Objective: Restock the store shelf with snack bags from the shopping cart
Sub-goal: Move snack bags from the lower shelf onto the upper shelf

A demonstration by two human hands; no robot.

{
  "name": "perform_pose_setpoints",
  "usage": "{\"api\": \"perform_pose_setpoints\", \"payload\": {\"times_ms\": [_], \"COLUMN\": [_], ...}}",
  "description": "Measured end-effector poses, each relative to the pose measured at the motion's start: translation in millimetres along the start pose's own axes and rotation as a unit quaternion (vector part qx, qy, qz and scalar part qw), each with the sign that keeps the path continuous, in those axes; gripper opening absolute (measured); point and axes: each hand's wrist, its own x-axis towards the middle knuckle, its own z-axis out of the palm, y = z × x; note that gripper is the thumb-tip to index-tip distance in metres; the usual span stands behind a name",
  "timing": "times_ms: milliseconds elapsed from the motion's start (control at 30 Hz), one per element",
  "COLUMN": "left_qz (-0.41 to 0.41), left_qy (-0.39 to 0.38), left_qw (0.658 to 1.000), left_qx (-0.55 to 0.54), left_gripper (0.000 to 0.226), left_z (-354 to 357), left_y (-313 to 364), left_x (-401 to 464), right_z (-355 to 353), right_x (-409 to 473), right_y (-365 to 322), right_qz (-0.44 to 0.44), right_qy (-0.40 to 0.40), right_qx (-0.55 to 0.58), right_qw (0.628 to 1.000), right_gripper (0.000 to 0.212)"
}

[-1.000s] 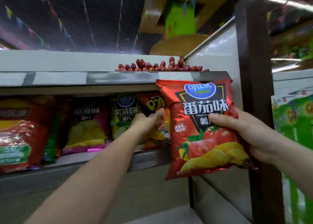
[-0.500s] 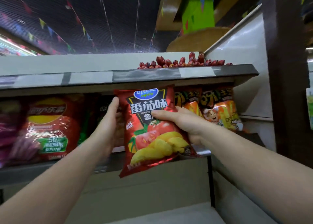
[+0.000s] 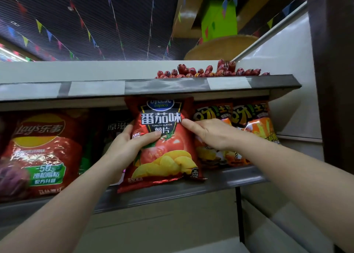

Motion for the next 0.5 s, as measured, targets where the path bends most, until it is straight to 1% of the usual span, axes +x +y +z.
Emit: {"api": "perform_pose_setpoints", "payload": {"times_ms": [67,167,233,300,400,433,500], "left_qz": [-0.011,-0.05,-0.076,-0.079,-0.069,-0.068,-0.061], "left_qy": [-0.001,0.01,0.033,0.042,0.054,0.06,0.075], "left_qw": [1.0,0.999,0.996,0.996,0.996,0.996,0.995], "left_qx": [0.002,-0.008,-0.019,-0.009,0.009,0.012,0.016], "left_gripper": [0.054,0.04,0.036,0.04,0.048,0.047,0.037], "left_z": [-1,0,0,-1,2,4,8], "left_y": [-1,-5,-8,-8,-2,0,0], "left_x": [1,4,5,6,11,14,18], "right_z": [-1,-3,-3,-2,1,2,2], "right_x": [-2,-7,-8,-7,-4,-4,-4], "right_y": [4,8,10,11,13,14,15], "right_qz": [-0.017,-0.041,-0.053,-0.058,-0.058,-0.053,-0.048], "right_qy": [0.019,0.028,0.018,0.027,0.046,0.05,0.062], "right_qx": [-0.003,-0.005,-0.019,-0.046,-0.06,-0.063,-0.082], "right_qw": [1.0,0.999,0.998,0.997,0.995,0.995,0.994], "right_gripper": [0.051,0.042,0.044,0.049,0.045,0.045,0.044]}}
